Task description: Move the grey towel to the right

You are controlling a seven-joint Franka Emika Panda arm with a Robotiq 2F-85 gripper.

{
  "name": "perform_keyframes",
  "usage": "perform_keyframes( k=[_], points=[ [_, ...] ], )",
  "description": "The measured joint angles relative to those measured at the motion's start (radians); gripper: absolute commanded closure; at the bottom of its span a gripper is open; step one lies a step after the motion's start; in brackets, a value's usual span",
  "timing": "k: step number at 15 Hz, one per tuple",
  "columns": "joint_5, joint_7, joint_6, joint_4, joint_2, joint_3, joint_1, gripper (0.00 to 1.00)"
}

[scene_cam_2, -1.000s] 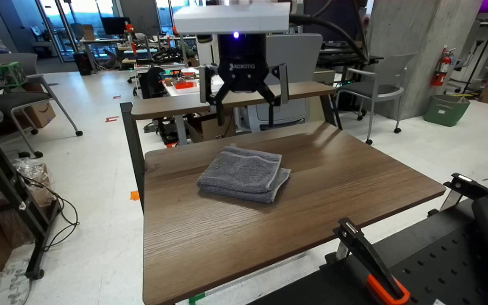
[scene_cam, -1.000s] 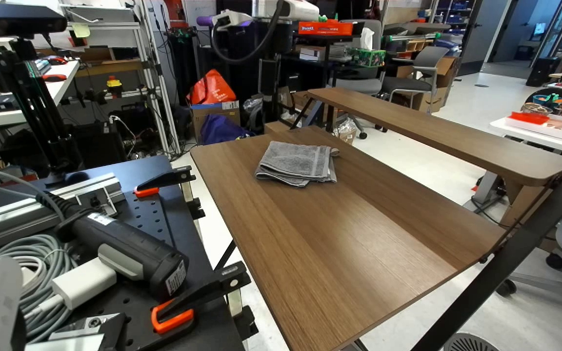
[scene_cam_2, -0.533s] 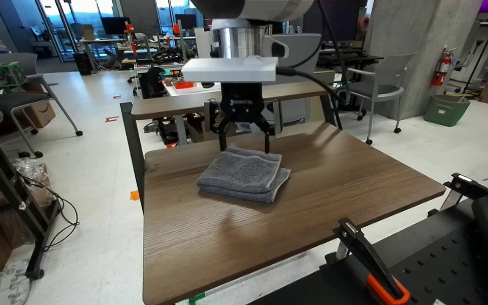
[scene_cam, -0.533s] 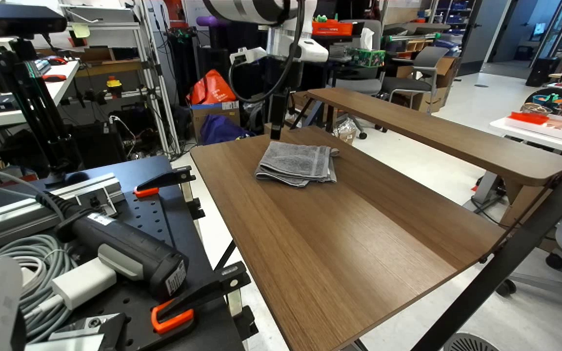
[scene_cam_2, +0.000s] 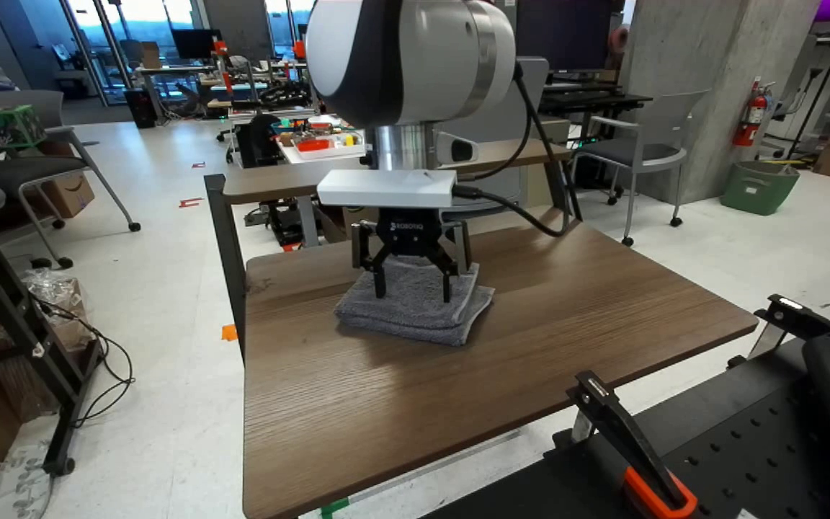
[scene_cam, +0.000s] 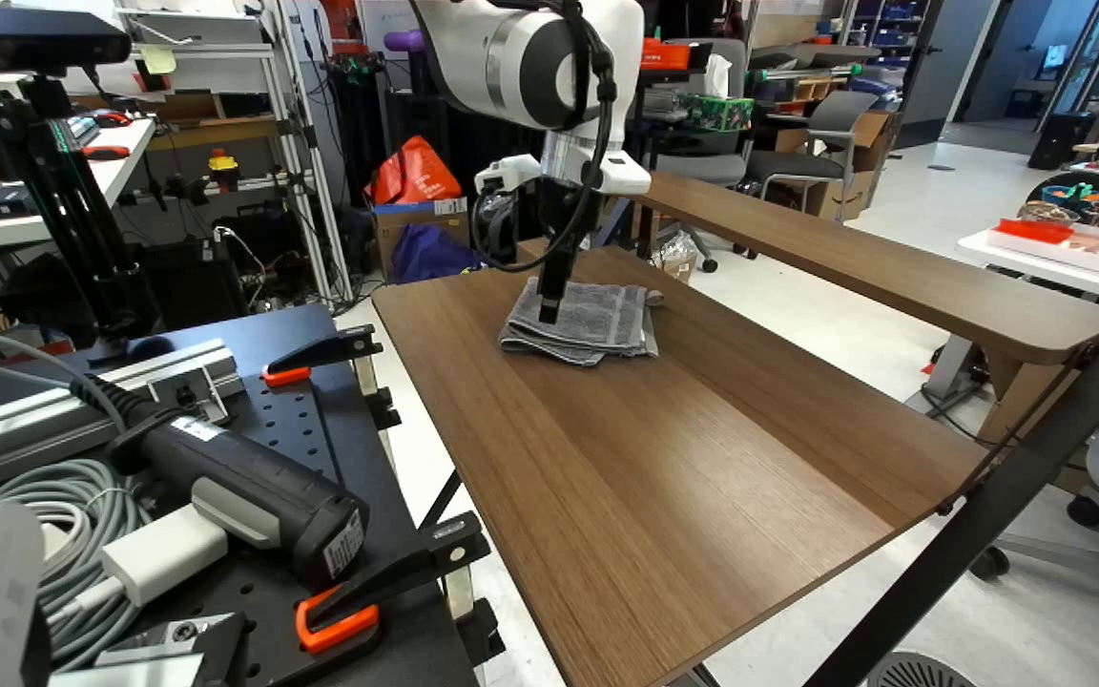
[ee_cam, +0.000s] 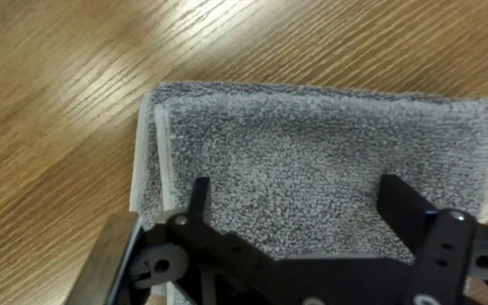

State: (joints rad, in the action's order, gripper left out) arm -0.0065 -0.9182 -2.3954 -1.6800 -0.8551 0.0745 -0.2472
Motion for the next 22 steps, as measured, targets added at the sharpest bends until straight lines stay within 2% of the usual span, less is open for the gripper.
perform_keyframes(
  k=[6, 11, 17, 22],
  points=[
    [0.017, 0.0, 0.0, 0.071, -0.056, -0.021, -0.003, 0.0],
    [0.1, 0.0, -0.002, 0.07, -0.059, -0.038, 0.017, 0.0],
    [0.236, 0.0, -0.104, 0.005, -0.045, -0.044, 0.108, 0.0],
    [0.403, 0.037, -0.212, -0.087, -0.024, -0.037, 0.235, 0.0]
  ],
)
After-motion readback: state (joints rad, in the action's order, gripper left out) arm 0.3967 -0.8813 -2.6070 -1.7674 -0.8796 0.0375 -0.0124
